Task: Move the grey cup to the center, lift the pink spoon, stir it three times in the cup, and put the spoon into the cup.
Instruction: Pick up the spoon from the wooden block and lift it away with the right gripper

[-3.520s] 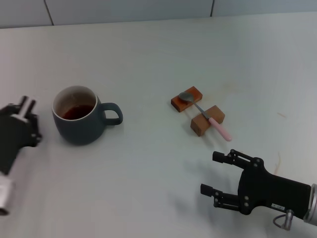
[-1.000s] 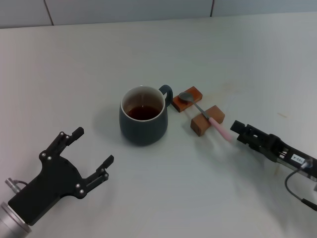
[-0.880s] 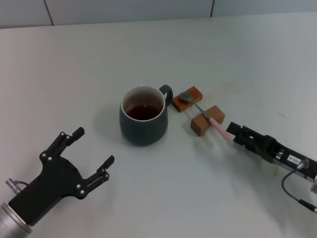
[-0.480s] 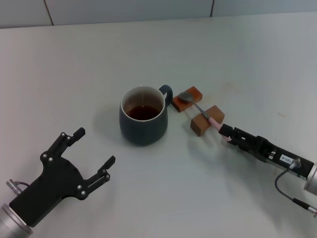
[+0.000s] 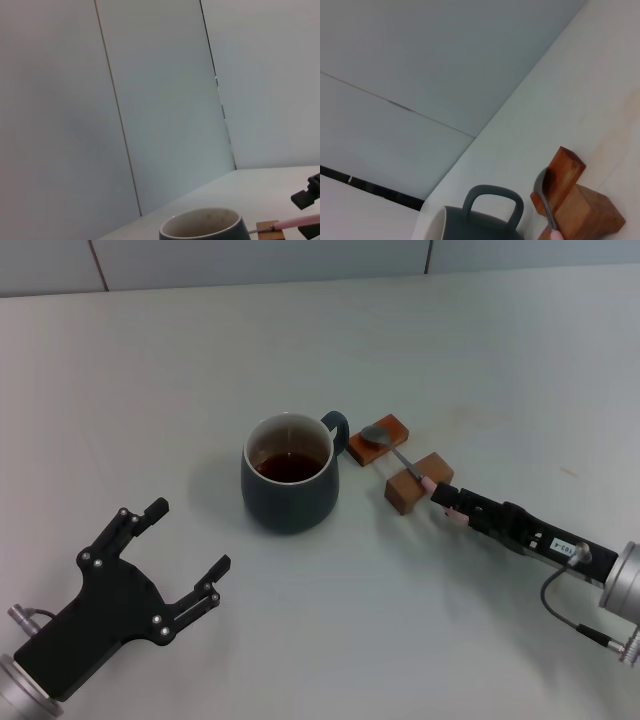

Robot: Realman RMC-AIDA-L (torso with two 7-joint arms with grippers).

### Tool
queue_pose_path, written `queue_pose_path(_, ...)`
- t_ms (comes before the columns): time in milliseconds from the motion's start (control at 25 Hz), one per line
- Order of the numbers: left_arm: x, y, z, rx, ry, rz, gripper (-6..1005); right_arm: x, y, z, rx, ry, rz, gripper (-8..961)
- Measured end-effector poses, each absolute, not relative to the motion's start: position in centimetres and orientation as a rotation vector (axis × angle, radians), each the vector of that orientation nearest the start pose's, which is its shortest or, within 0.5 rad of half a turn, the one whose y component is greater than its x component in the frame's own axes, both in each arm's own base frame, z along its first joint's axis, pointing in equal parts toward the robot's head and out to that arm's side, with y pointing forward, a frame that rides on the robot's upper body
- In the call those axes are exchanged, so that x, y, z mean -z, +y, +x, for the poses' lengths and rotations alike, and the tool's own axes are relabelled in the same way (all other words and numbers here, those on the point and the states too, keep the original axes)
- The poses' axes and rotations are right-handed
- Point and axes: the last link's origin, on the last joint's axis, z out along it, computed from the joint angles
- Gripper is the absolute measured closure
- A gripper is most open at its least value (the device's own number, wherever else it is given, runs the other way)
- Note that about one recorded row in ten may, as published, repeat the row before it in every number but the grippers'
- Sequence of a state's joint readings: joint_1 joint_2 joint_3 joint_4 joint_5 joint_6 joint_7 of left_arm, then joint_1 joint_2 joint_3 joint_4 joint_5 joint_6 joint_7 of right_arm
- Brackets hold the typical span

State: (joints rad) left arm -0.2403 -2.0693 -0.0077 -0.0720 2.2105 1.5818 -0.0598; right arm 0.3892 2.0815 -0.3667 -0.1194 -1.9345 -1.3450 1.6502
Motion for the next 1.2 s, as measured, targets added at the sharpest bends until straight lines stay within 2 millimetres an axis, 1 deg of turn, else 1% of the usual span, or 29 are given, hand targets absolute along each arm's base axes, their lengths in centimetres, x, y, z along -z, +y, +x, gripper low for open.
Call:
queue_pose_path(120, 6.56, 19.72, -31.65, 0.808, -0.118, -2.189, 141, 6.42, 26.22, 33.11, -1.104, 1.806, -1.947, 298)
queue_pose_path(320, 6.50, 19.70, -31.71, 0.806, -0.117, -2.189, 141, 6.56, 26.33, 33.08, -1.090, 1.808, -1.953, 465)
queue_pose_path(600, 6.47, 19.63, -31.75, 0.805, -0.117, -2.189, 142, 6.65, 26.39, 33.08, -1.091, 1.805, -1.945, 539)
queue_pose_path(1000, 6.16, 19.36, -31.93, 0.808, -0.117, -2.178, 142, 6.70, 26.53, 33.10, -1.077, 1.746, -1.965, 644)
queue_pose_path(1200, 5.85, 19.32, -31.95, 0.815, -0.103, -2.170, 143, 6.58, 26.39, 32.90, -1.091, 1.713, -1.991, 834)
